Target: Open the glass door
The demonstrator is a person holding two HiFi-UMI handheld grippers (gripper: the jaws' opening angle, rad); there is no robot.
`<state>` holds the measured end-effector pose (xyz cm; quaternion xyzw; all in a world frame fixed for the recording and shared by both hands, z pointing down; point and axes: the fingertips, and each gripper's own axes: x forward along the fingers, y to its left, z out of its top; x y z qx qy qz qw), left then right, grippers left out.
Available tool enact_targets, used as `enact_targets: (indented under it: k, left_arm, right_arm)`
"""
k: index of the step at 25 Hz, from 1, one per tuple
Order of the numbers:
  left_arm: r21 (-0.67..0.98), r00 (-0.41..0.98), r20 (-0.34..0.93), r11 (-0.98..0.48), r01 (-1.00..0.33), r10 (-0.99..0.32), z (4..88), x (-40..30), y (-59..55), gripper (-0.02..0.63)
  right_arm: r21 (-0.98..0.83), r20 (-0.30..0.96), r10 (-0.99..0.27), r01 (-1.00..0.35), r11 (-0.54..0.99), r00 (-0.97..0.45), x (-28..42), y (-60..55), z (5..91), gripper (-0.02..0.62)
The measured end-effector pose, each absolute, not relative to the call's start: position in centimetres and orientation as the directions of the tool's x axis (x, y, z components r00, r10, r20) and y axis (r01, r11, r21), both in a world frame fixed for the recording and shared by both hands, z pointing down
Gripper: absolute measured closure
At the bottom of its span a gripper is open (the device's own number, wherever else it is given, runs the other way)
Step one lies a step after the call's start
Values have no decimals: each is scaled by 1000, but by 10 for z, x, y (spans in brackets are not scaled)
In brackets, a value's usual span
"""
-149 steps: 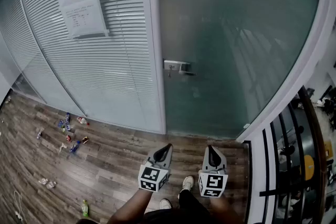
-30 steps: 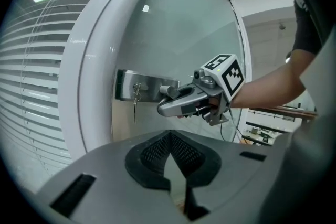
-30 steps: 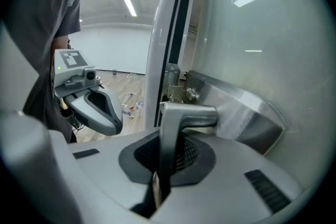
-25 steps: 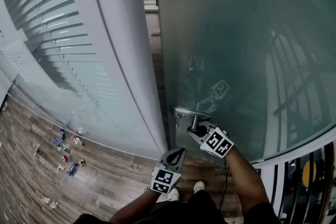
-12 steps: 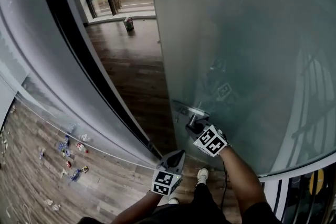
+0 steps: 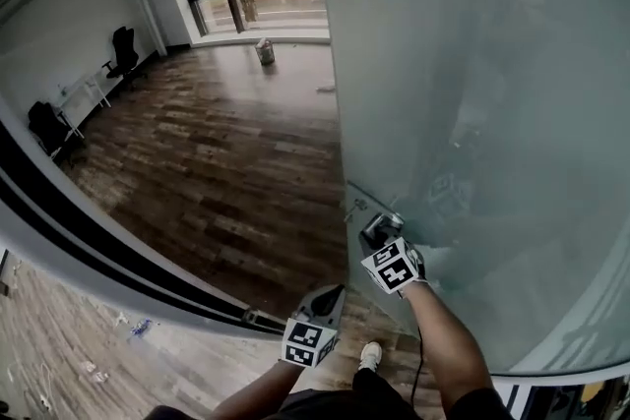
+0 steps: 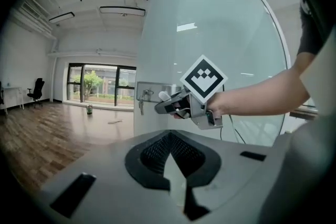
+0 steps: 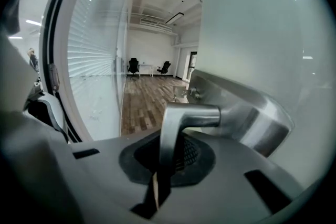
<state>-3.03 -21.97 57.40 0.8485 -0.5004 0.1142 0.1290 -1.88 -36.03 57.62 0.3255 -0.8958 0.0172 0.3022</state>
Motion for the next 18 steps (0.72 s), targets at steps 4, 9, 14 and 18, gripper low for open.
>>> enact_targets:
  k: [4,9,14,18]
  left_arm:
    - [102,444,311,-435,-895,-840,569,-13,-256,609]
    - [98,419,316,-410,-907,-851,560,8,-294,609]
    - [114,410,288,-394,-912,-866,565,17,-326,609]
    - [116,415,305,-400,-909,-857,574,22,-347,609]
  right_arm:
    - [162,560,-606,-643,748,-565,16,-408,572,580]
    - [153,553,-651,-705,693,-520,64,-468,569,580]
    - [170,549,-703,-763,624,-453,107,-527,575,580]
    - [147,558,-718,-803,578,-416,144,-566,580,580]
